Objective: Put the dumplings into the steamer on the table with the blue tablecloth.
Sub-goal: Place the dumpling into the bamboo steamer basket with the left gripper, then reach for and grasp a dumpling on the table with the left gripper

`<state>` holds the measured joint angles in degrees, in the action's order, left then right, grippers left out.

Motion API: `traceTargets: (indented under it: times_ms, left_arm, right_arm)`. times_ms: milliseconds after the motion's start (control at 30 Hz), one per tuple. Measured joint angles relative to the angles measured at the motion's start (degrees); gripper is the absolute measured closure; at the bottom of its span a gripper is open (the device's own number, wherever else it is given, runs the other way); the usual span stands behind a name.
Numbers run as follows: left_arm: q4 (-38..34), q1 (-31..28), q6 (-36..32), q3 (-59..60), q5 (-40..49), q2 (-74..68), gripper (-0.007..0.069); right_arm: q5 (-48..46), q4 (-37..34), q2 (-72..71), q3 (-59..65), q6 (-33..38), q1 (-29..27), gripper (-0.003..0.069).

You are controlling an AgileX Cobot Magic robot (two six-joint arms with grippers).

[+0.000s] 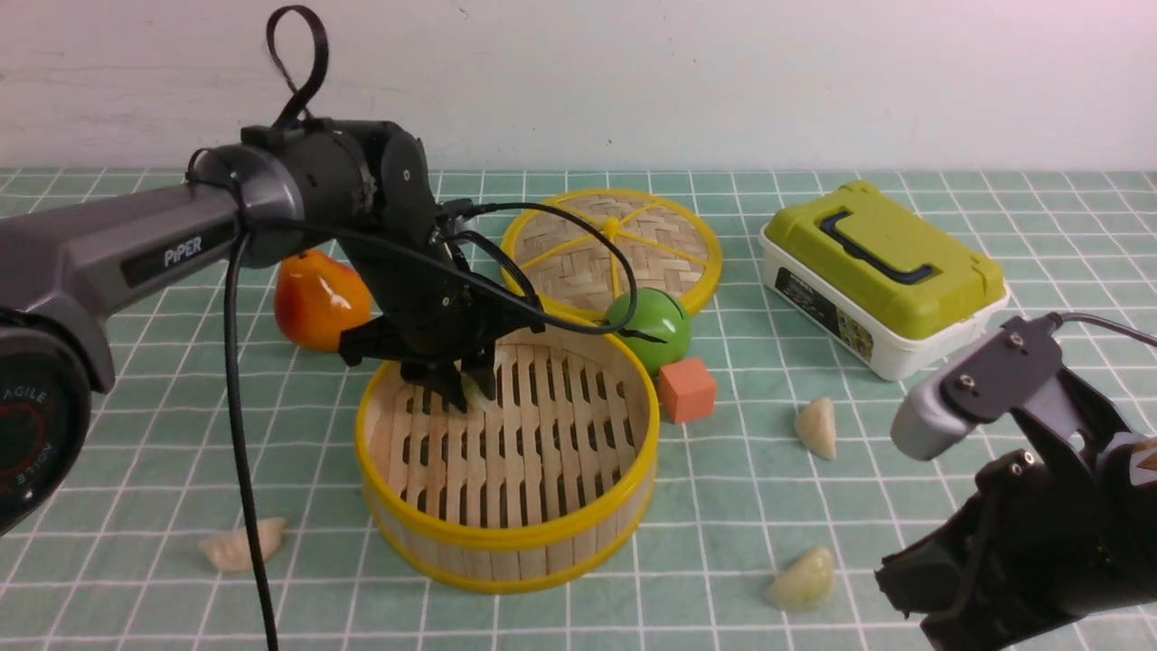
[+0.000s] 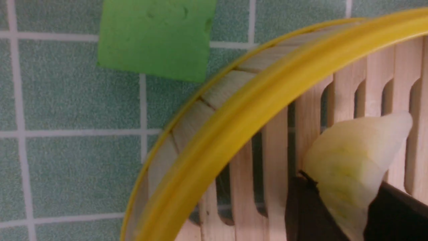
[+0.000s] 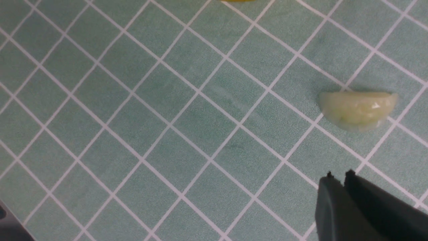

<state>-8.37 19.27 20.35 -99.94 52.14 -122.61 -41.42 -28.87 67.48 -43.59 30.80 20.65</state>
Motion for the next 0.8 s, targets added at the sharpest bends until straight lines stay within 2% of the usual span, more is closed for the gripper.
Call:
traceTargets:
  times_ms: [67,133,200,267,400,433,567,700,767,800]
  left_arm:
    - [0.20,0.00,0.33,0.00,0.44,0.00,0.0368]
    - [0.37,0.23,0.21,0.00,3.42,1.32,0.0256]
    - [0.64,0.31,-1.31,0.03,7.36,3.48,0.0201]
    - [1.36,0.43,-3.28,0.03,10.53,5.95,0.0180]
    - [5.40,0.50,-8.00,1.01,16.34,13.40,0.0174]
    - [8.71,0.27,-10.10,3.22,17.31,18.10,0.0183]
    - [11.92,-2.13,-13.68,12.35,17.55,23.63,0.0211]
    - [12.94,-4.89,-16.55,21.77,13.00,24.39,0.0228]
    - [13.17,-6.44,-20.89,29.17,6.96,22.43,0.0231]
    - [13.23,-6.50,-20.89,29.17,6.58,22.43,0.0231]
  right_arm:
    - [0.06,-0.33,0.00,0.00,0.00,0.00,0.0613]
    - [0.37,-0.51,0.00,0.00,0.00,0.00,0.0607]
    - [0.39,-0.51,0.00,0.00,0.00,0.00,0.0606]
    - [0.39,-0.51,0.00,0.00,0.00,0.00,0.0604]
    - [0.39,-0.51,0.00,0.00,0.00,0.00,0.0601]
    - [0.39,-0.51,0.00,0.00,0.00,0.00,0.0600]
    - [0.34,-0.51,0.00,0.00,0.00,0.00,0.0597]
    - [-0.07,-0.96,0.00,0.00,0.00,0.00,0.0597]
    - [-0.32,-1.15,0.00,0.00,0.00,0.00,0.0597]
    - [-0.32,-1.15,0.00,0.00,0.00,0.00,0.0597]
